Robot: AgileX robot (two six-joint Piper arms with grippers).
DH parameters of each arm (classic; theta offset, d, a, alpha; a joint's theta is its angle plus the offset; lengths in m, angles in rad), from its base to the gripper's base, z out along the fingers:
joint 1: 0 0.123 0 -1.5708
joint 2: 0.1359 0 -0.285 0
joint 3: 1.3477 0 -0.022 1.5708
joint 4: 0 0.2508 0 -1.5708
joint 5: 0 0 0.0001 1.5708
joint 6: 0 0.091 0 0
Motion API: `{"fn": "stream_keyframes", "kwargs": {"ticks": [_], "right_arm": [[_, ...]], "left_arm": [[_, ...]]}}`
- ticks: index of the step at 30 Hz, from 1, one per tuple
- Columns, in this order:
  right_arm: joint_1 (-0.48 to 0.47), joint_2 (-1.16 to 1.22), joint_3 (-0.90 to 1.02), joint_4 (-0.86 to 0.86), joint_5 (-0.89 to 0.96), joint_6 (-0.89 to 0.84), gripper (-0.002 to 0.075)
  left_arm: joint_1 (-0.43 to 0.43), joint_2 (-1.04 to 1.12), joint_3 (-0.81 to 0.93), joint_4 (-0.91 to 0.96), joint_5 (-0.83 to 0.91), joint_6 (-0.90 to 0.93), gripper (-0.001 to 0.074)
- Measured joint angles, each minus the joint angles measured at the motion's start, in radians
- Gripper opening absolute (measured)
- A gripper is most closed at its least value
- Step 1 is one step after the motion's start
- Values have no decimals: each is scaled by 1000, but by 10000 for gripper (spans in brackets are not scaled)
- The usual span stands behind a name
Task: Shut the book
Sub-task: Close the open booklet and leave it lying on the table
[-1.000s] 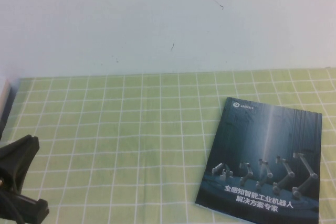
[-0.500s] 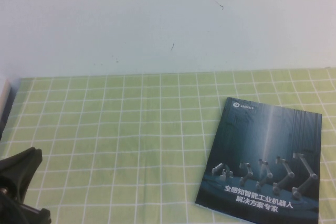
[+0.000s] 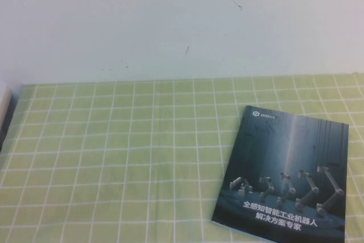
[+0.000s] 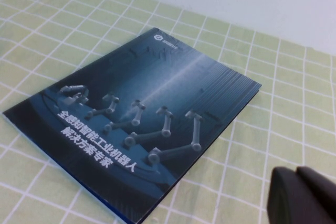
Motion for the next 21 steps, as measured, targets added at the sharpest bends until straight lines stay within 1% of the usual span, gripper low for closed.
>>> {"fn": "stream_keyframes", "kwargs": {"ticks": [2, 5, 10, 14, 16, 21], "right_arm": [[0, 0, 0, 0, 0, 0, -3], [0, 0, 0, 0, -2, 0, -3], [0, 0, 0, 0, -4, -2, -3], [0, 0, 0, 5, -4, -2, -3], [0, -2, 0, 7, -4, -2, -3], [0, -2, 0, 7, -4, -4, -3]], "left_arm": [[28, -60, 4, 7, 64, 0, -4], [57, -134, 39, 17, 62, 0, -4], [87, -220, 160, 19, -1, 0, -4], [89, -231, 308, -18, -72, 0, -3], [89, -233, 329, -68, -122, 3, -4], [89, -235, 336, -102, -155, 31, -4]]}}
